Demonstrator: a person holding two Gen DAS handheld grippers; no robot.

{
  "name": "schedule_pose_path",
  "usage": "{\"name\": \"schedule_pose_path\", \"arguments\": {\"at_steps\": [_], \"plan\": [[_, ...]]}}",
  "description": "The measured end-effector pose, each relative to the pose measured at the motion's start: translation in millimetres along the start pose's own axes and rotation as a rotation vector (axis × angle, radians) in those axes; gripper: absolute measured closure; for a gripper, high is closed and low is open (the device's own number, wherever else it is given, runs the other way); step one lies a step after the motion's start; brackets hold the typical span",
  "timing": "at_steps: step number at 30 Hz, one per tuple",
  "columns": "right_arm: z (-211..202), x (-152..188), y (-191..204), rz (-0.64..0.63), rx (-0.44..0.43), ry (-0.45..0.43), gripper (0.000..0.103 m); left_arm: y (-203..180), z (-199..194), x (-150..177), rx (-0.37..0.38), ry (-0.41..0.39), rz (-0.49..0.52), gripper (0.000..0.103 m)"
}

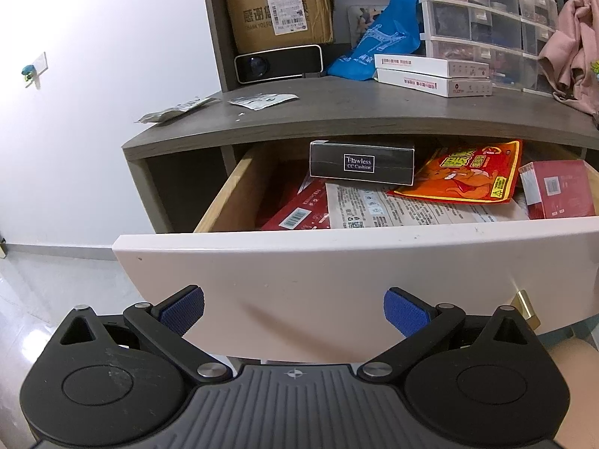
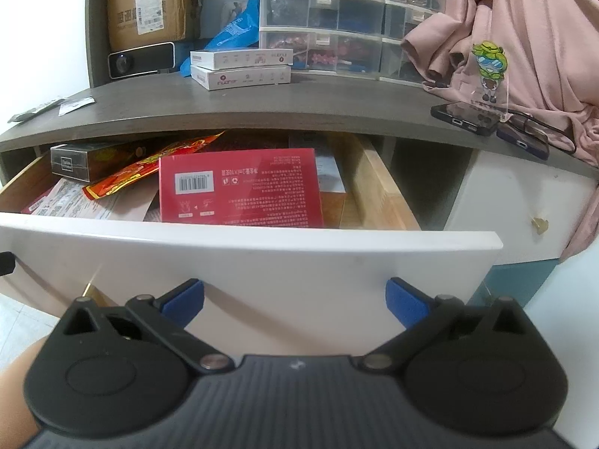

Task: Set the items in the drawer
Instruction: 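Press both grippers against the drawer front and push it inward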

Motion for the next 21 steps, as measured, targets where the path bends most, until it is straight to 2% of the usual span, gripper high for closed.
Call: {"name": "schedule_pose_path", "arguments": {"at_steps": [21], "plan": [[36.6, -23.8, -9.3, 0.011, -0.006, 0.003, 0.0, -10.3, 26.8, -16.0, -0.016, -0.002, -0.019, 0.0]]}}
Point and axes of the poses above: each gripper's, at about its wrist camera, not at the fingertips, and z roughly the way its jaws point, y to its left, x to its underside, the point moved 4 cm from there along z, roughly the way its jaws point, and after that the axes turned 10 degrees about -x, right-handed, at the moved point
